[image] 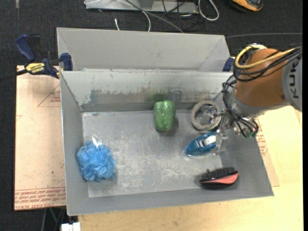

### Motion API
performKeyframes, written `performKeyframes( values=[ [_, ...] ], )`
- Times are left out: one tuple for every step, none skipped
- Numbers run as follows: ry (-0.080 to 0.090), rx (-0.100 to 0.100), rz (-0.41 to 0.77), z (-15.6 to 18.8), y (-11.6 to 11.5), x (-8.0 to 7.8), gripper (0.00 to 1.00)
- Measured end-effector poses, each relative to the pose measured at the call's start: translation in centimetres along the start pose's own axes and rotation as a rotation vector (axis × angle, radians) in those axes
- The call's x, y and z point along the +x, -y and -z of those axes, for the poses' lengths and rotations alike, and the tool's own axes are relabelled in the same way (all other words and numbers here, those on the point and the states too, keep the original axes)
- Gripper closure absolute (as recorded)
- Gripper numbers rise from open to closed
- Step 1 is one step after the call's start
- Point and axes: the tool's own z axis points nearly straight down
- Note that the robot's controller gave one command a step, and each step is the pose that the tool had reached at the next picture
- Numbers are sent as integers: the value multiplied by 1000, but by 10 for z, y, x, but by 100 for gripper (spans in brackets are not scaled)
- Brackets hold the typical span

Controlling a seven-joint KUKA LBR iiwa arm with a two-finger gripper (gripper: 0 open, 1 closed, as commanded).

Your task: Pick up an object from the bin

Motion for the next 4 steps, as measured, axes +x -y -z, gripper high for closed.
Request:
performKeyframes(
  values=[
    [0,0,0,0,0,0,0],
    [-3,-2,117,-46,-4,-12,0],
    [3,0,8,-53,1,0,100],
    [3,0,8,-53,1,0,100]
  ],
)
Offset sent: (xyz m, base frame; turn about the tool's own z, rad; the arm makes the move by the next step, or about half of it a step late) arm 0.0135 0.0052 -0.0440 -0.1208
